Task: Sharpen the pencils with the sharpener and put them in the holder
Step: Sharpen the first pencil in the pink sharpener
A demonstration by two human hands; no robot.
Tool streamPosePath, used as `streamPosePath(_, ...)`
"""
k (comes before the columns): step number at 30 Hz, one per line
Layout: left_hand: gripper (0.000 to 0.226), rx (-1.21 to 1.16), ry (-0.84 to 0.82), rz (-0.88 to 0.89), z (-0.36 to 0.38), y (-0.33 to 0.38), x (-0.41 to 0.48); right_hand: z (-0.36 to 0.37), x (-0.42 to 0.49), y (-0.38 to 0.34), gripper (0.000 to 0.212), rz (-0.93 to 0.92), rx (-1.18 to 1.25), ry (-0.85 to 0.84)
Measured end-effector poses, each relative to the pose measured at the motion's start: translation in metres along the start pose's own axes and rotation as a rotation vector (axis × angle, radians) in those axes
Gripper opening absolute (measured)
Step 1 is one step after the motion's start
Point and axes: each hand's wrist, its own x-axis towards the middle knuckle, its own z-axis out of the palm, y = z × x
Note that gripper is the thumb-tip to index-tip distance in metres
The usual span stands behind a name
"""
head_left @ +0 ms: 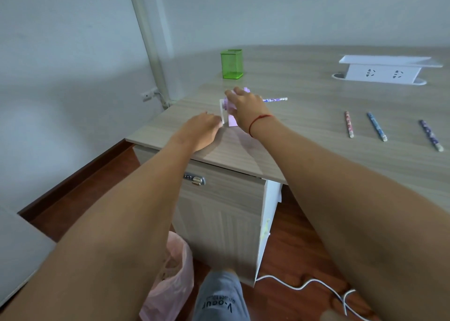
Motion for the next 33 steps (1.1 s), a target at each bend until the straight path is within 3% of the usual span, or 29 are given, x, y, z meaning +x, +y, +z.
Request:
streamPosePath(6,0.026,-0.005,-0.050,0.011,0.001,-0.008,0.014,-0.006,0.013,0.006,0.037,-0.029,0.026,-0.074)
streamPosePath(13,0.030,-0.080,-0.103,-0.116,0.011,-0.022,0.045,-0.013,0.015,0.007,0.035,-0.038,0.000,-0.059)
streamPosePath(23,0.018,-0.142,0.191,-0.152,0.000,-0.022,0.064,-0.015,0.014,0.007,0.032,-0.039,0.031,-0.082)
streamPosePath(27,0.032,-0.114,0.264,-0.041,-0.028,-0.022,0.065,-0.013,0.020,0.002,0.031,0.019,0.008,-0.092)
streamPosePath(33,0.039,-0.141,0.365,-0.131,-0.016,-0.007,0.040,-0.014,0.019,0.000,0.026,0.055,0.032,-0.096)
